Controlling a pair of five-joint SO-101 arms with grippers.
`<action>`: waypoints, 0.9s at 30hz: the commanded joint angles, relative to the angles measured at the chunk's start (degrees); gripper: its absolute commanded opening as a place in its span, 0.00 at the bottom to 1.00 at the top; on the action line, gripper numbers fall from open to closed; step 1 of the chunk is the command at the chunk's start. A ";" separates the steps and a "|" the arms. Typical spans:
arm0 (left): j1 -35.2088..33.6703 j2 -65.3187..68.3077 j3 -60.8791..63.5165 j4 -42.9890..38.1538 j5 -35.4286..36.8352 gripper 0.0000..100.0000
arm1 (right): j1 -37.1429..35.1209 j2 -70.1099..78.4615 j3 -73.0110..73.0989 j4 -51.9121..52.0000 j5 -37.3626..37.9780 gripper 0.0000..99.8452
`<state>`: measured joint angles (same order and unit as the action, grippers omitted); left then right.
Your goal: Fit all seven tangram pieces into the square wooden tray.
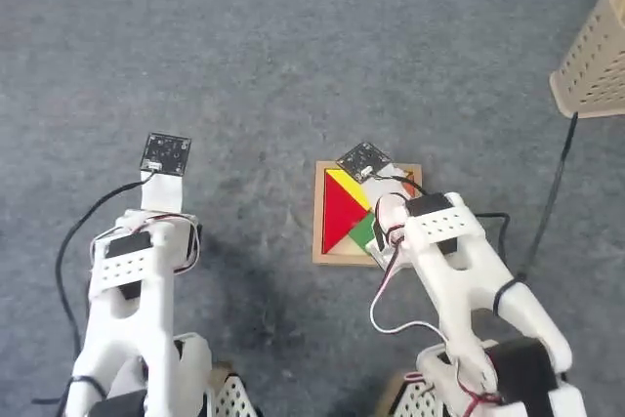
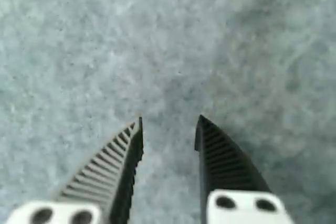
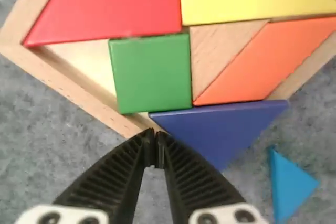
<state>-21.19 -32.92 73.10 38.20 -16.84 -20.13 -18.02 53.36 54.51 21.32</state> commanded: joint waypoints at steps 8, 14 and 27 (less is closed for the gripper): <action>-0.26 -2.11 -0.22 -1.05 -0.62 0.15 | 2.07 -26.07 -1.41 9.54 -0.70 0.01; -0.26 -2.11 -0.22 -0.97 -0.62 0.15 | 12.26 -21.23 -0.97 3.38 -2.02 0.01; -0.18 -2.02 -0.22 -0.97 -0.62 0.15 | 14.90 -4.09 -1.32 -4.35 -3.87 0.01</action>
<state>-21.19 -32.92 73.10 38.20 -16.84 -4.92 -21.80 53.45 51.43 18.15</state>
